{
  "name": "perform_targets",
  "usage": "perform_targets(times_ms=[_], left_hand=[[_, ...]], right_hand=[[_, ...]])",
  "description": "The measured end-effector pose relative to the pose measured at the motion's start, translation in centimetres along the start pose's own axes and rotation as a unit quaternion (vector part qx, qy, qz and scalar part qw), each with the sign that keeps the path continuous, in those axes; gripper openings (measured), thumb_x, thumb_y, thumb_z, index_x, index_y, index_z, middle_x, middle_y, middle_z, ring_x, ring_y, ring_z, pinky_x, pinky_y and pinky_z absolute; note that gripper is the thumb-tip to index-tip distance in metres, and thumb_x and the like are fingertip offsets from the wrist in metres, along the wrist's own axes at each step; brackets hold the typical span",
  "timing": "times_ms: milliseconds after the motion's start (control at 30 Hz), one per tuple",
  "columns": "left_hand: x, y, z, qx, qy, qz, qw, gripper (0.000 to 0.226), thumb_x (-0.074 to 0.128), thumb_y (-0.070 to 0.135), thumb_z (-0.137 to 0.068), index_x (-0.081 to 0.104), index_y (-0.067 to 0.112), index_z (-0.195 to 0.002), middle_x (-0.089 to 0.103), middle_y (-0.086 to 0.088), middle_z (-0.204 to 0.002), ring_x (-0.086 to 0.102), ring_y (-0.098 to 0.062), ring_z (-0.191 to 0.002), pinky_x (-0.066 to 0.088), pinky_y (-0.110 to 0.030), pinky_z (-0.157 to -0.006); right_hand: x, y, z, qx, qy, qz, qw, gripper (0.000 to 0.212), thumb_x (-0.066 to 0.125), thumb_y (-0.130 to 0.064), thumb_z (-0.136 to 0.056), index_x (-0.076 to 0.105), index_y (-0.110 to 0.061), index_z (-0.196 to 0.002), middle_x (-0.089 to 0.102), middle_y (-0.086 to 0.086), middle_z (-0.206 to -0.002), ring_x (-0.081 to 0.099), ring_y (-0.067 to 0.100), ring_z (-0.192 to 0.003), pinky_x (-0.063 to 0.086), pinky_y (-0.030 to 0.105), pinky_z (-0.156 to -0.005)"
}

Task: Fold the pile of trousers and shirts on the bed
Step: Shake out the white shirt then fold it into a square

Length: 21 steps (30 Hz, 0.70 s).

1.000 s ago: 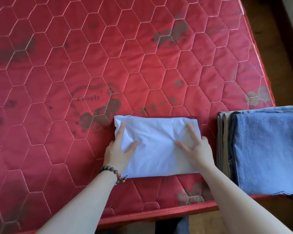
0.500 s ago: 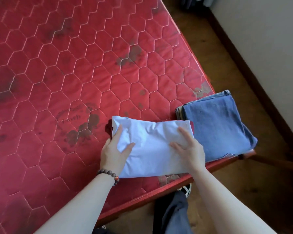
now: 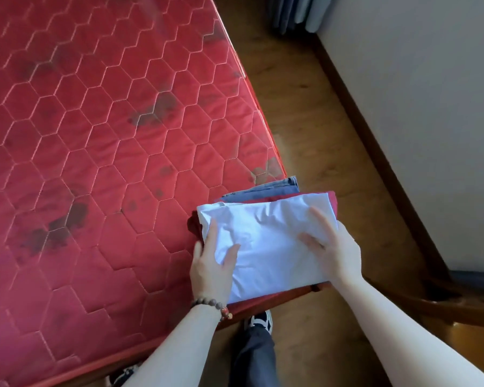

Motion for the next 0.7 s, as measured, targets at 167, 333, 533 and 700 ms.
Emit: perform_targets(times_ms=[167,333,533,700], left_hand=[[4.4,-2.3,0.1,-0.025,-0.014,-0.038,0.999,0.071,0.065,0.034,-0.089,0.024,0.043,-0.146,0.049,-0.004,-0.117,0.054,-0.025,-0.103,0.039,-0.024,-0.081],[4.3,-3.0,0.4,-0.042,0.041,-0.233,0.971,0.068,0.064,0.033,-0.088,0.034,0.029,-0.149,0.033,-0.022,-0.145,0.039,-0.042,-0.126,0.033,-0.053,-0.101],[10.7,3.0,2.4,0.201,-0.051,-0.339,0.917,0.058,0.029,0.017,-0.089,0.040,0.007,-0.145,0.028,-0.012,-0.157,0.017,-0.029,-0.147,0.014,-0.054,-0.117],[13.6,-1.4,-0.1,0.193,-0.138,-0.464,0.853,0.061,0.018,0.034,-0.097,0.015,0.012,-0.154,0.003,-0.003,-0.162,-0.006,-0.022,-0.149,-0.002,-0.054,-0.119]], right_hand=[[3.0,3.3,-2.7,-0.028,-0.035,0.024,0.999,0.057,0.054,-0.050,-0.092,0.021,-0.060,-0.138,0.046,-0.006,-0.115,0.054,0.015,-0.098,0.045,0.028,-0.079],[3.5,4.7,-3.7,-0.033,0.015,0.222,0.974,0.065,0.039,-0.065,-0.091,0.007,-0.048,-0.146,0.020,0.012,-0.157,0.025,0.034,-0.142,0.016,0.058,-0.115],[9.9,-4.6,0.4,-0.331,0.020,0.188,0.925,0.052,0.042,-0.021,-0.096,0.037,-0.007,-0.146,0.025,0.015,-0.156,0.018,0.031,-0.146,0.012,0.058,-0.116],[14.3,-3.8,-0.6,-0.344,-0.079,0.264,0.898,0.053,0.031,-0.030,-0.099,0.036,-0.010,-0.147,0.025,0.008,-0.156,0.022,0.023,-0.146,0.016,0.049,-0.118]])
Point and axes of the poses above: each hand's wrist, its own z-axis away from the middle knuckle, its own x-axis out of the palm, y = z × x, the point moved 10 cm from there along -z, towards the middle knuckle
